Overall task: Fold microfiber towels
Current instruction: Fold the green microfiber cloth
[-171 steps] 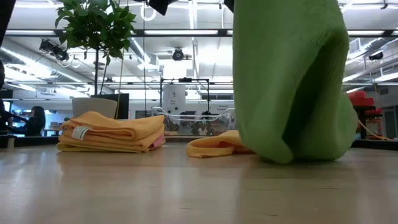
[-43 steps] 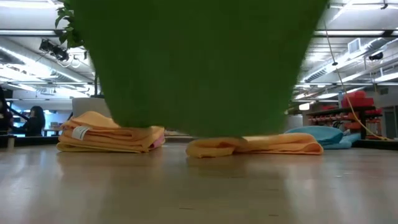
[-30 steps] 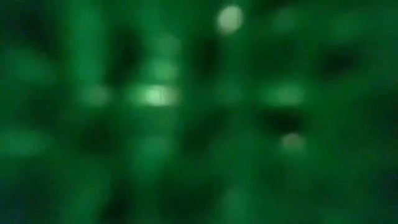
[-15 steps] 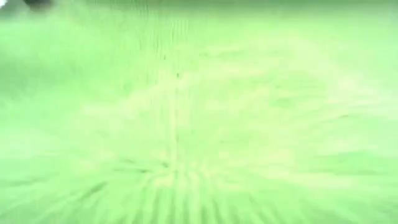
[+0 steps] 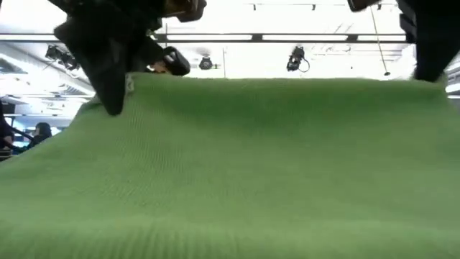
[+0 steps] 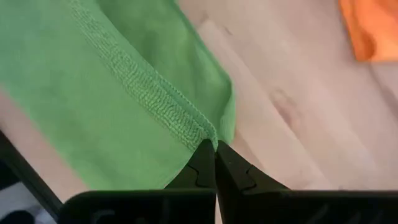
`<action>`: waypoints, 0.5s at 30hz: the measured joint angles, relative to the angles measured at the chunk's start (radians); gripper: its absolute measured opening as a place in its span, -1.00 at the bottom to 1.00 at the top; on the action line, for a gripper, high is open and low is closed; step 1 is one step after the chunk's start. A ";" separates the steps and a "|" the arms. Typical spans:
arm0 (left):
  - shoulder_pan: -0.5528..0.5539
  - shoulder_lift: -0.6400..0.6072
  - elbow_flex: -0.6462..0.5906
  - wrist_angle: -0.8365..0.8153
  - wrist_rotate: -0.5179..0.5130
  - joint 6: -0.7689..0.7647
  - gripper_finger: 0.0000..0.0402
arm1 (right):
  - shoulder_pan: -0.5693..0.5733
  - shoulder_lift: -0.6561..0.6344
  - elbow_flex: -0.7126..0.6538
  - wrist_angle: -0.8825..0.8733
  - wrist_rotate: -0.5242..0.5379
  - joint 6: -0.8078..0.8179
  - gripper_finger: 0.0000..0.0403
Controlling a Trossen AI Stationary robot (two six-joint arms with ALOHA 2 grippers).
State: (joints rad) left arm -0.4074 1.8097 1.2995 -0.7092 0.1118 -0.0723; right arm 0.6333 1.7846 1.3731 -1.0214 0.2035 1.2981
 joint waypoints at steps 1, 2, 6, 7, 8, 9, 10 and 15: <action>0.012 -0.008 0.001 -0.007 -0.004 0.028 -0.95 | -0.006 -0.009 0.003 -0.013 0.017 -0.008 -1.00; 0.027 -0.020 0.004 -0.012 -0.009 0.054 -0.97 | -0.018 -0.024 0.005 -0.038 0.027 -0.025 -1.00; 0.119 -0.091 0.042 -0.084 -0.054 0.146 -0.96 | -0.113 -0.133 0.005 -0.155 0.066 -0.162 -1.00; 0.149 -0.115 0.062 -0.118 -0.070 0.164 -0.97 | -0.147 -0.176 0.005 -0.187 0.075 -0.196 -1.00; 0.177 -0.141 0.089 -0.159 -0.079 0.169 -0.97 | -0.180 -0.230 0.005 -0.199 0.086 -0.226 -1.00; 0.204 -0.168 0.123 -0.199 -0.090 0.171 -0.97 | -0.205 -0.284 0.013 -0.212 0.103 -0.257 -1.00; 0.230 -0.197 0.163 -0.230 -0.099 0.172 -0.98 | -0.233 -0.337 0.026 -0.220 0.121 -0.295 -1.00; 0.309 -0.313 0.427 -0.350 -0.172 0.230 -0.98 | -0.320 -0.561 0.173 -0.211 0.224 -0.508 -1.00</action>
State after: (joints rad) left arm -0.0980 1.4971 1.7269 -1.0596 -0.0599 0.1578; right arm 0.3134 1.2236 1.5459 -1.2324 0.4270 0.7904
